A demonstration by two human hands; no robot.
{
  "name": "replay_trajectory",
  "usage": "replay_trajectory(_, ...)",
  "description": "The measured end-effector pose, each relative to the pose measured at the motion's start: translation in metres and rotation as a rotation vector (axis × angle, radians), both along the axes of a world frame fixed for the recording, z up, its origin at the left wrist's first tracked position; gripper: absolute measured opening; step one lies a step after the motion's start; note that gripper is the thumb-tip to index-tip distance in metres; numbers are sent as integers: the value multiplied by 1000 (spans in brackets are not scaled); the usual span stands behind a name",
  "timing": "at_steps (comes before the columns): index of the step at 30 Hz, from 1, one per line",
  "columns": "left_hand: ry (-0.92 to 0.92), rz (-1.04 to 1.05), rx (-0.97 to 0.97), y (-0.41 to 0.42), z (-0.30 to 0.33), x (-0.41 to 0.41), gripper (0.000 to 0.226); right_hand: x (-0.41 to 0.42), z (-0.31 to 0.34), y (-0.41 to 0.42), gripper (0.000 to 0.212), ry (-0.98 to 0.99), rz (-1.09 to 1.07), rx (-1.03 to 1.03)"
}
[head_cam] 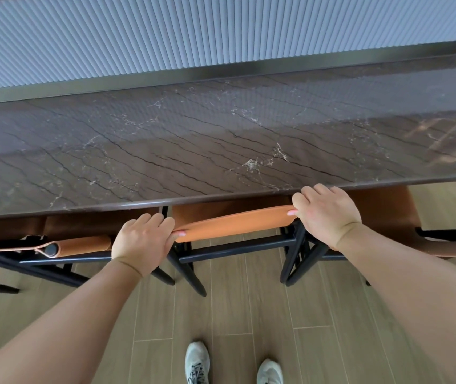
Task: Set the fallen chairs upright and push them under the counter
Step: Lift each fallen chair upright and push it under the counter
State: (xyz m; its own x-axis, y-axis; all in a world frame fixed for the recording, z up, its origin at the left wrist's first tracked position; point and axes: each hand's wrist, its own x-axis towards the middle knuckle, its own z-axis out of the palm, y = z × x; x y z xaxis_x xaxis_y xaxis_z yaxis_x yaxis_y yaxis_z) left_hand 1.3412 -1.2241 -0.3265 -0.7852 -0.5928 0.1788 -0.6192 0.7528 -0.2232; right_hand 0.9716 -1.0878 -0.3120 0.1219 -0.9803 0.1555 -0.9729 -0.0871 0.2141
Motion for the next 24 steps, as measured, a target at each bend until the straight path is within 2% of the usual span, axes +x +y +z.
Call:
replay_trajectory(14,54,-110,-20,-52,3,23,37,33,-2,-18,25,-23,-3,9)
replay_trajectory(19,59,-115,-47,-64,-3,32,35,44,-4,-21,14,-77,-15,-11)
replay_trajectory(24,50,-106,-44,-64,-10,42,33,54,-15,-17,28,-41,-24,-27)
